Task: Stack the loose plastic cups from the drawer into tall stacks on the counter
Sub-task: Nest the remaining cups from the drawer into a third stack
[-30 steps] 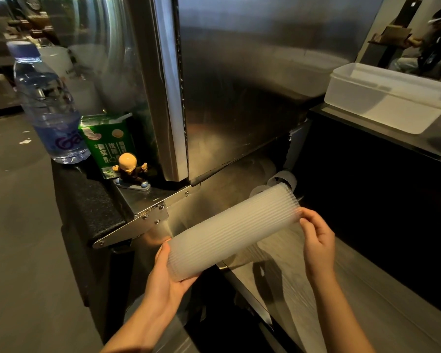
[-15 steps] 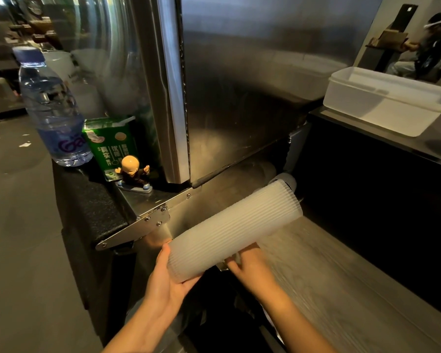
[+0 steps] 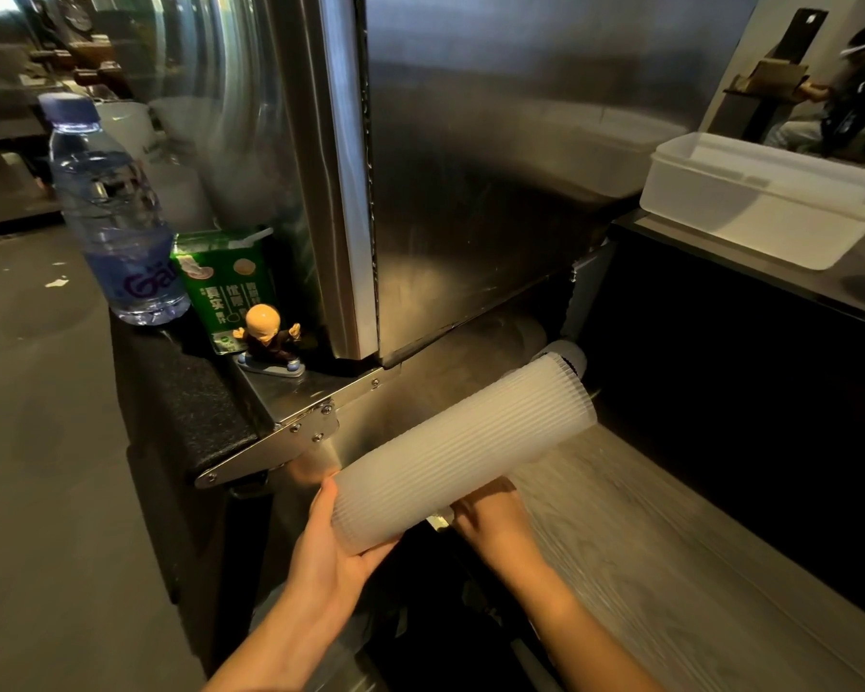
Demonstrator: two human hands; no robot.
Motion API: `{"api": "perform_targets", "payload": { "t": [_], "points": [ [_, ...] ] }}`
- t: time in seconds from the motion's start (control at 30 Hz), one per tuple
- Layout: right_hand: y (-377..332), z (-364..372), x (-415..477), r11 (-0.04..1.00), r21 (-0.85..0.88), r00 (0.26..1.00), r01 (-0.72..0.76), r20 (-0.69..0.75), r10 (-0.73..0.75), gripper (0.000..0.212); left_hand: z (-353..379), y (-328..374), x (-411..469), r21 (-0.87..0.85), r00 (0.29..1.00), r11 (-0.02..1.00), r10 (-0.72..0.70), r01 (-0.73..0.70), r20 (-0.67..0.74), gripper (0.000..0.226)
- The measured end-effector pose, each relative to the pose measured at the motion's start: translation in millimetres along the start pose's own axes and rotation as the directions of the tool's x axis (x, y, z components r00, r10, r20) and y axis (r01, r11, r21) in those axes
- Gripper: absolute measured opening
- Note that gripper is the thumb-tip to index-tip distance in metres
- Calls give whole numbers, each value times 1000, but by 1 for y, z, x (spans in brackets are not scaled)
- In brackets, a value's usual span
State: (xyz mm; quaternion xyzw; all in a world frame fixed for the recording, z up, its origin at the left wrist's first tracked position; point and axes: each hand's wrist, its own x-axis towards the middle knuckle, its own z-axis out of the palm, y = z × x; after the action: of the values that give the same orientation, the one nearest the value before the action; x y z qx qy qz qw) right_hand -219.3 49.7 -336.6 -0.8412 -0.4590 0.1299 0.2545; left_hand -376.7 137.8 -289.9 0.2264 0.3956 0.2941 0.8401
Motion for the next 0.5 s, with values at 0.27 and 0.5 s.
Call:
{"api": "perform_targets", "payload": {
  "t": [0.27, 0.5],
  "points": [
    [20, -45, -19, 662, 728, 905, -180, -142, 402, 19, -2, -1, 3, 14, 1000, 1000, -1, 1, -16, 33],
    [28, -104, -13, 721, 688, 682, 77, -564, 465, 26, 0, -1, 2, 16, 1000, 1000, -4, 4, -18, 30]
  ]
}}
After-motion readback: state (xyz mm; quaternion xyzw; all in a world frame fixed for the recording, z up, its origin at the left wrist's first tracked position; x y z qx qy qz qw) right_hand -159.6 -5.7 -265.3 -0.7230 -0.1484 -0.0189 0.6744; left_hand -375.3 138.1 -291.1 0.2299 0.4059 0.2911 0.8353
